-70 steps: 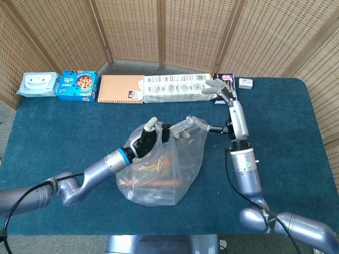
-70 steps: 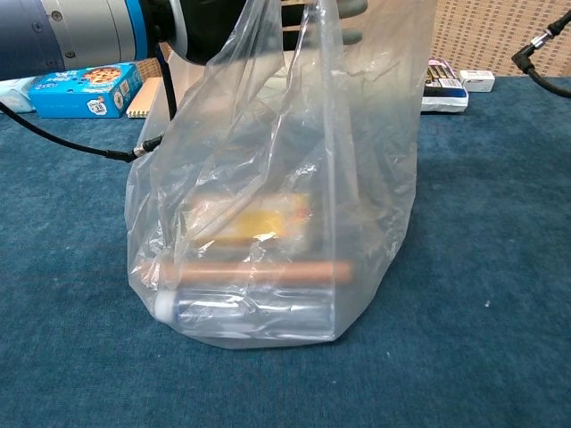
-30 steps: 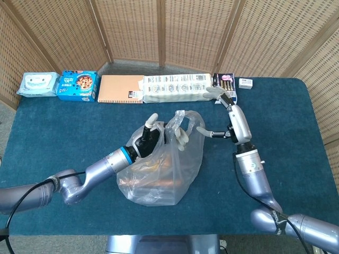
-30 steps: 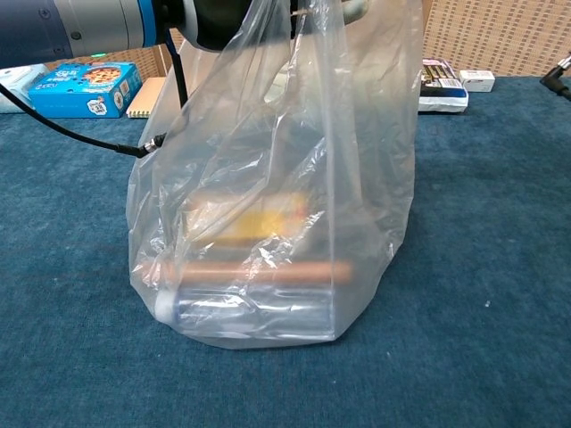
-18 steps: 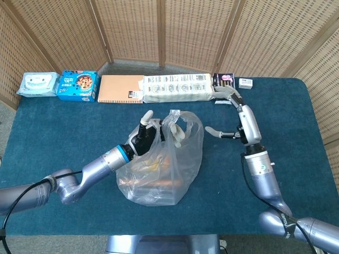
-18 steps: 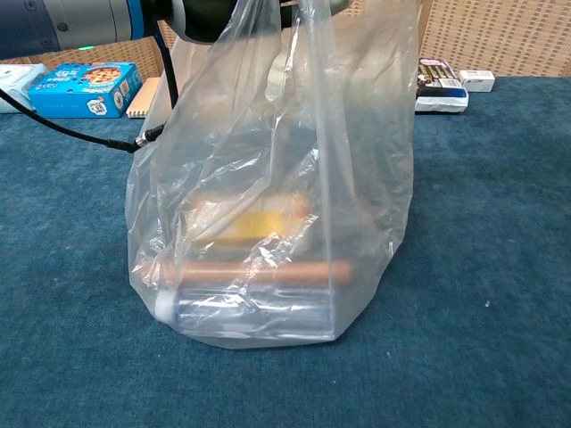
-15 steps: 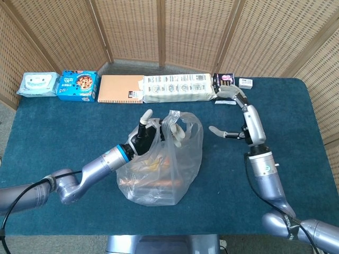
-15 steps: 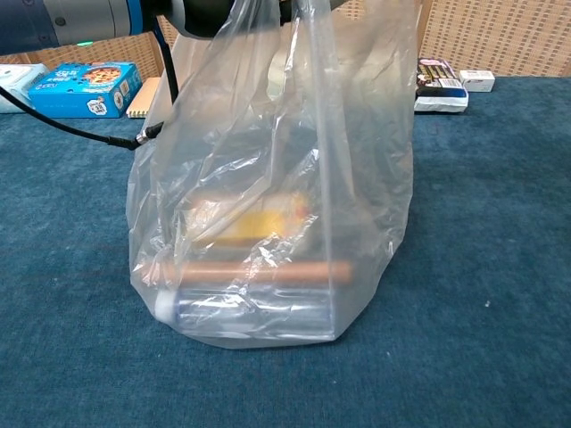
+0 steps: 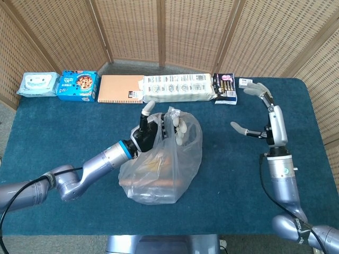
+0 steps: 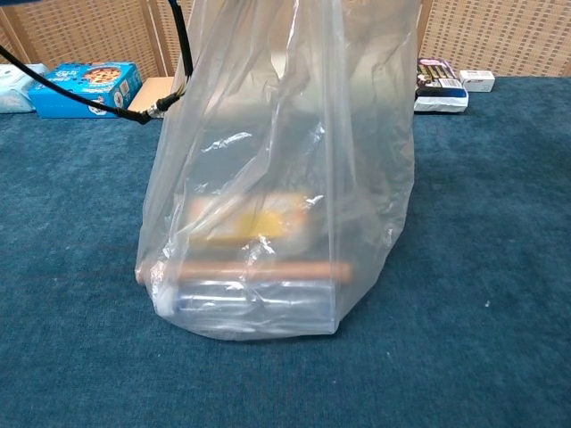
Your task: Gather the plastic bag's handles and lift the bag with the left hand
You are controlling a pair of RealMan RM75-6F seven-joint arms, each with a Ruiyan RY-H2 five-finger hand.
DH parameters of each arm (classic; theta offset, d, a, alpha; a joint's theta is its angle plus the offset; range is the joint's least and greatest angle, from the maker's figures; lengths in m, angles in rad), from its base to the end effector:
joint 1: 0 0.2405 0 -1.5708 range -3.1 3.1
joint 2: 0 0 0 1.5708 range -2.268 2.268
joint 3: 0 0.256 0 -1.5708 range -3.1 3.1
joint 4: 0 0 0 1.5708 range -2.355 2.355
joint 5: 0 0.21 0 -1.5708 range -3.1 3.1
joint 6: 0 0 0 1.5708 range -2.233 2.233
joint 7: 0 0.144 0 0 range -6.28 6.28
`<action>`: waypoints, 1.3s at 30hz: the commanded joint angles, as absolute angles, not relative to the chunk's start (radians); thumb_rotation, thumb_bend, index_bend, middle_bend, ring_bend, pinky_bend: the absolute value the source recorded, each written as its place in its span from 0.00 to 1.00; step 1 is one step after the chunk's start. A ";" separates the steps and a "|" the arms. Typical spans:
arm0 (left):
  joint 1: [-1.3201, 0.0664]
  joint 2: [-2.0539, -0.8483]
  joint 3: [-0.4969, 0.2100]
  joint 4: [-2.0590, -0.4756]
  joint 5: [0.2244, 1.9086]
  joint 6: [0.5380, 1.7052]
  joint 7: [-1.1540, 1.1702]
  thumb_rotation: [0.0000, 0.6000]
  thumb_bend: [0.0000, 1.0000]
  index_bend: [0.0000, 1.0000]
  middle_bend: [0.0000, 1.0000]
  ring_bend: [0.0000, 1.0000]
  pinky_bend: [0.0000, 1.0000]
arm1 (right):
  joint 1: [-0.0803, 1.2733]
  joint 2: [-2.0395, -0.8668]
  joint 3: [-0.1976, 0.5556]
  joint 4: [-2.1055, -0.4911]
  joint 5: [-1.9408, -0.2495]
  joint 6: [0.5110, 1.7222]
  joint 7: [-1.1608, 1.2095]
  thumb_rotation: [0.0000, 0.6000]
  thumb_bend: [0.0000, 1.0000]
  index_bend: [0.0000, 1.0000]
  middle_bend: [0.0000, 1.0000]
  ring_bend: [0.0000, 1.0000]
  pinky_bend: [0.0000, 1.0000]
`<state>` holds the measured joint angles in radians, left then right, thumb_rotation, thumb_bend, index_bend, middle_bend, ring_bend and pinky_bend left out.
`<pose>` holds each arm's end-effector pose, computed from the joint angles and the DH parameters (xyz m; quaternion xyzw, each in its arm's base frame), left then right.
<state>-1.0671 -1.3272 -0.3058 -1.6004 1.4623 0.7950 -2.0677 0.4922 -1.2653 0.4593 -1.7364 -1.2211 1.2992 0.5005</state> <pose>0.0156 0.3676 0.0447 0.2450 0.8090 0.4442 0.2971 -0.1567 -0.3439 0.1580 0.3900 -0.5007 0.7088 0.3081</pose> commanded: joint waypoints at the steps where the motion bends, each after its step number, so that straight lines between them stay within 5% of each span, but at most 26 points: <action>1: -1.072 -1.309 -0.328 -1.624 1.449 0.777 -2.124 0.00 0.24 0.56 0.53 0.54 0.56 | 0.483 -1.263 0.453 -1.737 -1.226 1.307 0.506 1.00 0.07 0.25 0.17 0.07 0.08; 15: -1.082 -1.220 -0.429 -1.722 1.318 0.717 -2.059 0.00 0.52 0.71 0.79 0.82 0.80 | 0.455 -1.259 0.436 -1.719 -1.224 1.314 0.519 1.00 0.07 0.25 0.17 0.08 0.08; 19: -1.085 -1.203 -0.470 -1.751 1.254 0.698 -2.005 0.11 0.57 0.76 0.87 0.88 0.84 | 0.455 -1.262 0.440 -1.704 -1.216 1.312 0.520 1.00 0.09 0.25 0.17 0.08 0.09; 28: -1.086 -1.166 -0.572 -1.798 1.143 0.645 -1.897 0.30 0.58 0.82 0.89 0.90 0.85 | 0.442 -1.259 0.430 -1.665 -1.196 1.296 0.516 1.00 0.11 0.25 0.17 0.08 0.09; 39: -1.079 -1.130 -0.710 -1.817 1.076 0.572 -1.841 0.33 0.58 0.84 0.92 0.92 0.85 | 0.405 -1.232 0.394 -1.645 -1.208 1.281 0.518 1.00 0.11 0.24 0.17 0.08 0.09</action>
